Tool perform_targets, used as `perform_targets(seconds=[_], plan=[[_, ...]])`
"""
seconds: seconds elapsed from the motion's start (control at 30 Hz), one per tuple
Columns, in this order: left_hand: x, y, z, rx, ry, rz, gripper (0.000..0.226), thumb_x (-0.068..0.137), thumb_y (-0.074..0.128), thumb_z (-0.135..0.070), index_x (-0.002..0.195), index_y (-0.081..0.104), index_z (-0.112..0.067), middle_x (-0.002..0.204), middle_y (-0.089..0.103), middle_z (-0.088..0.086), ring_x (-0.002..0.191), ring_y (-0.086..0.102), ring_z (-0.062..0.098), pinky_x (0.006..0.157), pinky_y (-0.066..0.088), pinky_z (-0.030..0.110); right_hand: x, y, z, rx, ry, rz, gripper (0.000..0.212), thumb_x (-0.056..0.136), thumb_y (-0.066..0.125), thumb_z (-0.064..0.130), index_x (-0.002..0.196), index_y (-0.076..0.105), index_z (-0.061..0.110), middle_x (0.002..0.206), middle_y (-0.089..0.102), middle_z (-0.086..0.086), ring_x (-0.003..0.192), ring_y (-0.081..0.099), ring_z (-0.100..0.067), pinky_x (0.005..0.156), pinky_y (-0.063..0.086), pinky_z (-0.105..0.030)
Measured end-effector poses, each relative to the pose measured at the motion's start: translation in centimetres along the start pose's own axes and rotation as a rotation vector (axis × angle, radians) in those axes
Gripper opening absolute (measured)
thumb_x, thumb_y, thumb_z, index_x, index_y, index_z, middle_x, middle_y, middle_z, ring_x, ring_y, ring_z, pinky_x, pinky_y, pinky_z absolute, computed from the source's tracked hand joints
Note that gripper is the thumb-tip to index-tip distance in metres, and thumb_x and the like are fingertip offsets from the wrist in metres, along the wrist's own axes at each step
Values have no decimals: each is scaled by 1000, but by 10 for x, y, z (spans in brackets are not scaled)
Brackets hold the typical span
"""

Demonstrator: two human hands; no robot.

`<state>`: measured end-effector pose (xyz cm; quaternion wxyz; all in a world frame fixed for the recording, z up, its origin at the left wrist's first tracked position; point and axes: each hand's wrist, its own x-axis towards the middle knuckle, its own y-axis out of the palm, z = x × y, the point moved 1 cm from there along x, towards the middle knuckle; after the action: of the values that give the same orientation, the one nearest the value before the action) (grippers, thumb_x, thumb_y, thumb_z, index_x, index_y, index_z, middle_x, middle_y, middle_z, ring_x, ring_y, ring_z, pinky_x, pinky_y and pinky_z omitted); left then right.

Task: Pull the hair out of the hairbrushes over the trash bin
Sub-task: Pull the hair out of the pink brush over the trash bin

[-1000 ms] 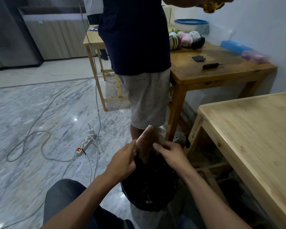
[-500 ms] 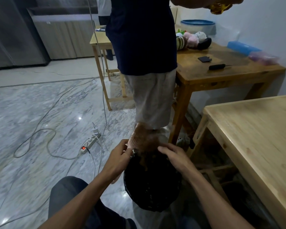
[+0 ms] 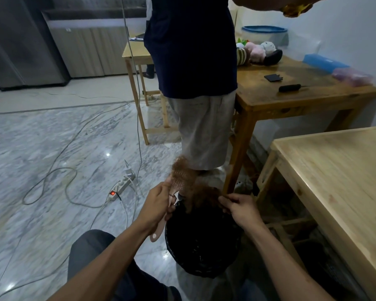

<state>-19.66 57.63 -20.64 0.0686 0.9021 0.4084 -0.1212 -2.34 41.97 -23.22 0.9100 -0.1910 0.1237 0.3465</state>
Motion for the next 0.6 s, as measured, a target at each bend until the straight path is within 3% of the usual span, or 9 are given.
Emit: perform_targets(seconds=[0.13, 0.2, 0.27, 0.33, 0.4, 0.47, 0.6], plan=[[-4, 6, 3, 143, 58, 45, 48, 95, 45, -61, 83, 47, -15, 63, 46, -2, 49, 39, 15, 45, 31, 29, -2, 3, 6, 15, -6, 76, 24, 96, 62, 26, 119, 70, 29, 118, 70, 4, 108, 64, -15, 90, 49, -30], [-1, 7, 4, 255, 114, 33, 47, 92, 43, -69, 79, 49, -25, 61, 46, -8, 50, 40, 13, 48, 33, 32, -2, 2, 13, 105, -85, 44, 38, 91, 64, 35, 129, 64, 32, 128, 63, 7, 118, 58, -13, 101, 46, -35], [-1, 10, 4, 384, 160, 19, 46, 91, 39, -73, 75, 52, -32, 62, 49, -11, 53, 45, 12, 54, 36, 34, -4, 7, 20, 123, -155, 74, 50, 86, 70, 45, 133, 62, 29, 128, 64, 9, 118, 60, -10, 105, 47, -35], [-3, 17, 4, 454, 186, 28, 48, 96, 38, -66, 82, 56, -23, 64, 52, -5, 54, 50, 13, 52, 40, 32, -6, 17, 22, 31, -215, 122, 60, 77, 78, 54, 129, 65, 26, 119, 71, 10, 111, 66, -6, 99, 50, -29], [-6, 23, 0, 319, 145, 55, 51, 97, 41, -60, 85, 54, -12, 64, 49, 3, 49, 47, 15, 44, 37, 29, -4, 26, 18, -124, -242, 109, 40, 82, 79, 43, 115, 75, 21, 105, 77, 8, 100, 71, -7, 89, 53, -26], [-6, 23, -9, 75, 70, 31, 46, 98, 44, -56, 84, 51, -13, 63, 47, 5, 46, 42, 15, 41, 31, 26, -1, 26, 10, -255, -205, 19, 19, 89, 74, 33, 102, 80, 21, 94, 76, 7, 93, 69, -10, 80, 48, -24], [1, 6, -18, -44, -25, -2, 42, 98, 46, -55, 90, 45, -13, 64, 45, 3, 46, 36, 14, 42, 25, 23, -1, 11, -10, -261, -98, 18, 7, 93, 70, 26, 93, 77, 24, 92, 74, 5, 95, 67, -14, 74, 46, -26]])
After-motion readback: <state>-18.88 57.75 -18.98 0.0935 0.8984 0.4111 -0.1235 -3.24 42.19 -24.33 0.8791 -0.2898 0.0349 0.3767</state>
